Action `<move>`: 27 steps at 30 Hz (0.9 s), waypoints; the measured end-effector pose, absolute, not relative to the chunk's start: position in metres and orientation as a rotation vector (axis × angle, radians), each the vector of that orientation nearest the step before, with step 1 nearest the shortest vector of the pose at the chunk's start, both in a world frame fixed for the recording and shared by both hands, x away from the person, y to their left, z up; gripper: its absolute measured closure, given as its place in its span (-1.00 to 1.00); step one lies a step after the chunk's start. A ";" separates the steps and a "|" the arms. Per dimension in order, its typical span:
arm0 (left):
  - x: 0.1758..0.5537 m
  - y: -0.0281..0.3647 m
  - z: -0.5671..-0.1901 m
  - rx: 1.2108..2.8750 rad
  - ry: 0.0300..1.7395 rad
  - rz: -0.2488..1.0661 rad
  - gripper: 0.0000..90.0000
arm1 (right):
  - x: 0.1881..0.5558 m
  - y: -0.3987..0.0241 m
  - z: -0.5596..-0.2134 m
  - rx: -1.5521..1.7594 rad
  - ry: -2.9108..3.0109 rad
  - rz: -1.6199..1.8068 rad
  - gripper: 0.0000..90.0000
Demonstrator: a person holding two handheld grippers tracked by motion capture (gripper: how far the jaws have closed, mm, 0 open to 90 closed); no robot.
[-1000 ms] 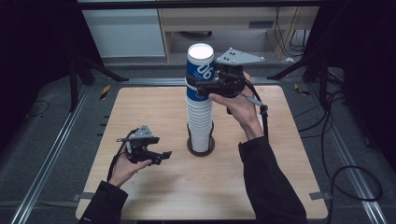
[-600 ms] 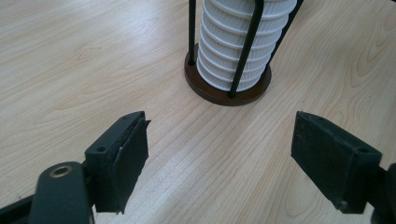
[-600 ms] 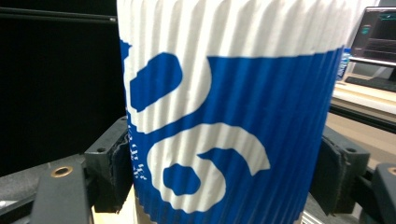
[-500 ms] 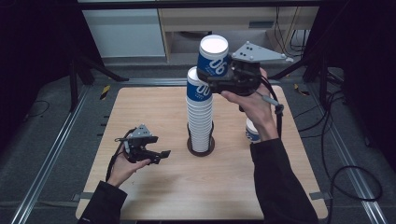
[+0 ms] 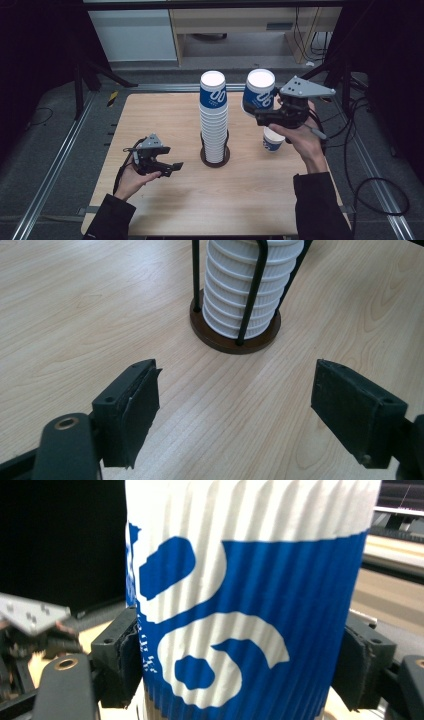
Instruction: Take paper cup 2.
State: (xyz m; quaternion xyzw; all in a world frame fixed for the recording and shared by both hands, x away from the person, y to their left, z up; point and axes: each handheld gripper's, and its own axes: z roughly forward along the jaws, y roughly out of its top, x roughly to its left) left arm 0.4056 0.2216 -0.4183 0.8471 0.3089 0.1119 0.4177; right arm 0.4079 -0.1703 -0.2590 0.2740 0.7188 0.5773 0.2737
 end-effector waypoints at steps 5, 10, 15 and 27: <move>0.405 0.219 -0.418 2.135 0.766 0.272 -0.58 | 0.403 -0.176 -0.284 0.733 2.002 1.535 -0.52; 0.404 0.217 -0.418 2.145 0.761 0.264 -0.57 | 0.399 -0.180 -0.305 0.731 2.053 1.529 -0.52; 0.402 0.214 -0.417 2.159 0.740 0.253 -0.56 | 0.397 -0.183 -0.321 0.727 2.087 1.534 -0.52; 0.399 0.208 -0.417 2.188 0.697 0.231 -0.56 | 0.394 -0.180 -0.358 0.699 2.195 1.528 -0.52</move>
